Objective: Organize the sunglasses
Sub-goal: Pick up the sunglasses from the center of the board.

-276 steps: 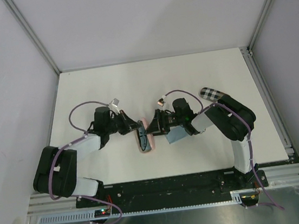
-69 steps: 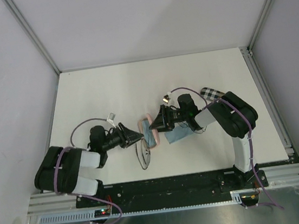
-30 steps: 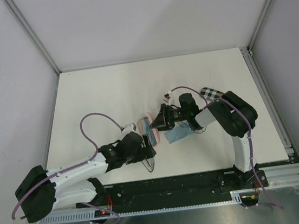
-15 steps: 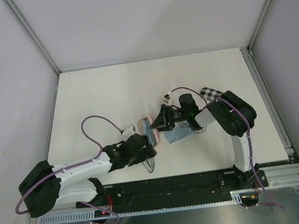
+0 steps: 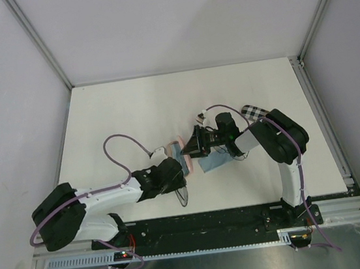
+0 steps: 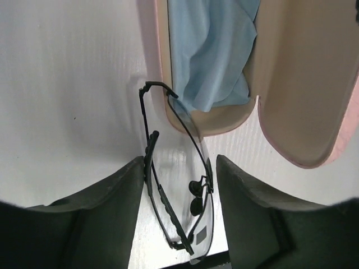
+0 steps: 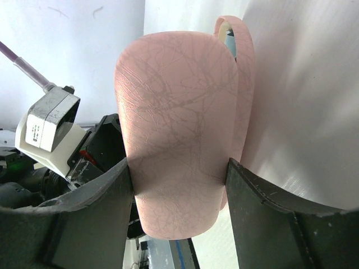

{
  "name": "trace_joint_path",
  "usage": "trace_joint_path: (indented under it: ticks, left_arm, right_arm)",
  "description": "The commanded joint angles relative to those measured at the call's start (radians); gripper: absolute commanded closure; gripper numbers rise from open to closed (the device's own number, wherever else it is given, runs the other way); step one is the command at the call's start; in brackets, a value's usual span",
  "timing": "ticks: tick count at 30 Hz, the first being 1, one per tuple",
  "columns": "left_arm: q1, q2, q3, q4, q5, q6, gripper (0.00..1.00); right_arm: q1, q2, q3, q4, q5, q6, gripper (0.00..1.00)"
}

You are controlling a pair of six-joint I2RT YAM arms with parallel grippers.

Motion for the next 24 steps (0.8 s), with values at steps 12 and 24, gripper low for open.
trace_joint_path:
  ticks: [12, 24]
  left_arm:
    - [0.012, -0.145, 0.033, -0.069, 0.05, 0.145, 0.53]
    - [0.39, -0.467, -0.1, 0.031, 0.424, 0.344, 0.52]
  right_arm:
    - [-0.006, -0.015, 0.019, 0.028, -0.023, -0.012, 0.53]
    - [-0.003, -0.002, 0.02, 0.043, -0.024, 0.0, 0.53]
